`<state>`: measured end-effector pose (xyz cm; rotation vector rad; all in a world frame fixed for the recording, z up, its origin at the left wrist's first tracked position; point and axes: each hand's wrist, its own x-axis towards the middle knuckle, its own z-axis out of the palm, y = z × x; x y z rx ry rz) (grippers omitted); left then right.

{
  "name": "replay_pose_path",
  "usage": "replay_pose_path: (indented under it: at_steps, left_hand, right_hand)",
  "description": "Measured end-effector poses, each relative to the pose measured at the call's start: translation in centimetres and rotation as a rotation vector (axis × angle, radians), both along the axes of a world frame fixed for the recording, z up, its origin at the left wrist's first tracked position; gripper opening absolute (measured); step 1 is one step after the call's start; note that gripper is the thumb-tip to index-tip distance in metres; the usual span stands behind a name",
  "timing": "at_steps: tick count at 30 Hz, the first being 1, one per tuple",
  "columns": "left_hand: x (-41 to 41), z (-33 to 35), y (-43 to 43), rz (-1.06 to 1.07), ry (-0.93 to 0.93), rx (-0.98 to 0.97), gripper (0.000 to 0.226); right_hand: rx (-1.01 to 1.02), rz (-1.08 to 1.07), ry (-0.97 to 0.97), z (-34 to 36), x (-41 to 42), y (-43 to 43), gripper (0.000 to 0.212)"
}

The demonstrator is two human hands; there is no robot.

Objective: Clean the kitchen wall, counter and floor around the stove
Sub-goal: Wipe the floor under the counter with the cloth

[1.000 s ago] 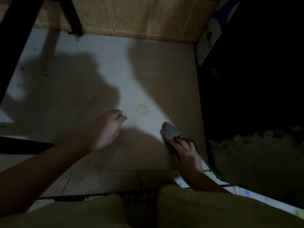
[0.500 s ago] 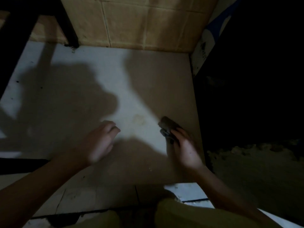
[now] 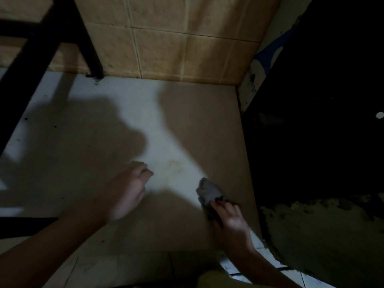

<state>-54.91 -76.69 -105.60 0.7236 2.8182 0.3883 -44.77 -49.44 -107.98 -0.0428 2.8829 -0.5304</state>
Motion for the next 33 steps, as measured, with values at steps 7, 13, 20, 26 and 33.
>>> replay_pose_path:
  at_steps: [7,13,20,26,33]
  left_hand:
    - [0.2,0.5,-0.2,0.018,-0.062,-0.024,0.047]
    - [0.4,0.7,-1.6,0.109,-0.097,-0.022,0.043]
    - [0.2,0.3,-3.8,0.122,-0.011,0.014,0.036]
    - [-0.6,0.5,-3.5,0.112,0.016,-0.040,0.040]
    - [-1.8,0.8,-2.8,0.179,-0.011,-0.018,0.028]
  right_hand:
    - [-0.008,0.386,-0.101,0.7,0.0,-5.6,0.028]
    - [-0.114,0.469,-0.135,-0.2,-3.1,-8.4,0.042]
    - [-0.261,0.208,-0.001,-1.0,-9.0,-7.3,0.044]
    - [-0.380,-0.101,0.184,-0.9,-14.4,-4.4,0.038]
    - [-0.261,-0.486,0.178,-0.4,-22.2,-0.7,0.040]
